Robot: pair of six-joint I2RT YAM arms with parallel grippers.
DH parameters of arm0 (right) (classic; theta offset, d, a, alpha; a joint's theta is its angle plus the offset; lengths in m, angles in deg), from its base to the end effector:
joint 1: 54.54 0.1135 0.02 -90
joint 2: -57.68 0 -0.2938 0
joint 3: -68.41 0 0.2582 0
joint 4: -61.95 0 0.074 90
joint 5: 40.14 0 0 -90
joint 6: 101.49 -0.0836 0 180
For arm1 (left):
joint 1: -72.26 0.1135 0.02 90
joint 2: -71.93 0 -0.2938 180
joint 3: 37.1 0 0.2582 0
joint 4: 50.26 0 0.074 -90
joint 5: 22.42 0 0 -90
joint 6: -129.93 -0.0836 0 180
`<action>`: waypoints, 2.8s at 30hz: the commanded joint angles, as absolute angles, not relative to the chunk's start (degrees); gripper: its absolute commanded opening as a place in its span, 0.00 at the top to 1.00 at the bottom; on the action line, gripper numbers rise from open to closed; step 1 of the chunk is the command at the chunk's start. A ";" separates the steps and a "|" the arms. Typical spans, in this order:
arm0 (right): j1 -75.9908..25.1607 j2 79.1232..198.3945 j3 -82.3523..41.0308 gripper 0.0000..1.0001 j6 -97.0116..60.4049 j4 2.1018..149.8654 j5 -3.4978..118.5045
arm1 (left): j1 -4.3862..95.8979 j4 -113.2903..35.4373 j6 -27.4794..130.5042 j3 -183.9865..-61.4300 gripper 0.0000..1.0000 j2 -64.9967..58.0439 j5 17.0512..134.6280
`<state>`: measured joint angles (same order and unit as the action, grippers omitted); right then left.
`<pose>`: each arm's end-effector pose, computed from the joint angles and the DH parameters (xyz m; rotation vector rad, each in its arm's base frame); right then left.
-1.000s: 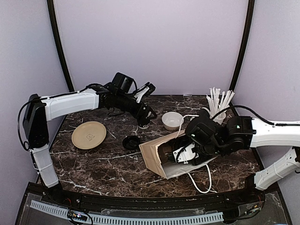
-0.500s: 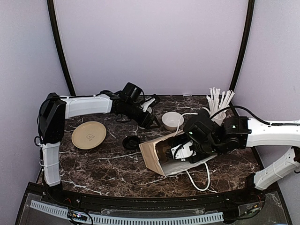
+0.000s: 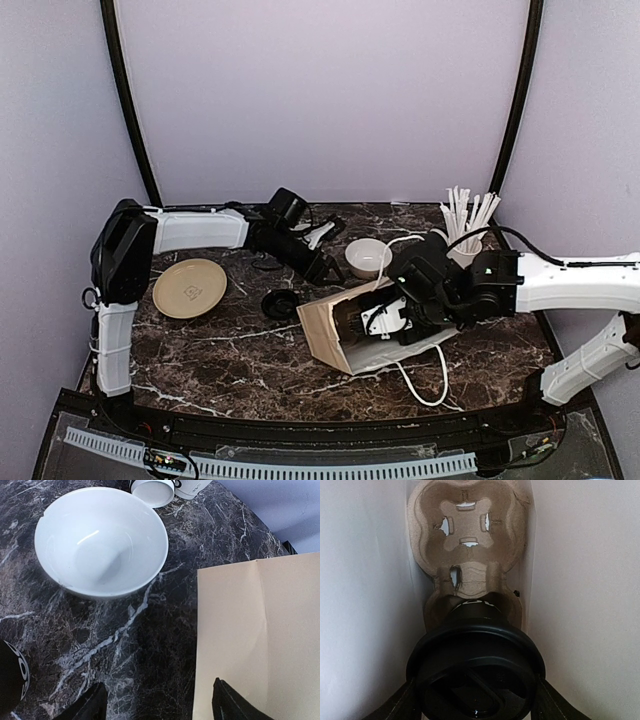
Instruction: Pack the takeout coffee
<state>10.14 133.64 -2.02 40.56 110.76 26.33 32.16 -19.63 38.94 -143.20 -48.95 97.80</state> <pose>0.1557 0.2511 0.2512 -2.0002 1.4250 -0.4206 0.3730 -0.3691 0.1956 1.0975 2.1668 -0.9455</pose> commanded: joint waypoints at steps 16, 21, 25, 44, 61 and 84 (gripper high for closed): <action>5.30 137.83 -2.25 0.56 42.47 106.57 31.54 | 31.66 -20.54 38.53 -145.00 0.25 -51.43 101.19; 3.82 140.41 -6.07 0.55 41.44 110.92 34.54 | 31.65 -20.20 38.39 -145.07 0.25 -51.48 101.05; 2.85 142.78 -10.71 0.55 40.23 117.54 38.55 | 31.73 -19.15 38.81 -145.58 0.25 -50.92 100.45; 2.24 153.92 -31.88 0.58 39.16 148.68 57.00 | 33.88 -17.11 38.68 -136.99 0.24 -35.72 96.27; -0.55 155.11 -26.87 0.51 39.75 143.04 59.62 | 33.94 -17.25 41.69 -131.74 0.24 -27.06 93.10; -0.30 150.75 -43.25 0.01 36.18 149.27 59.73 | 34.00 -14.13 41.20 -132.43 0.22 -23.01 91.79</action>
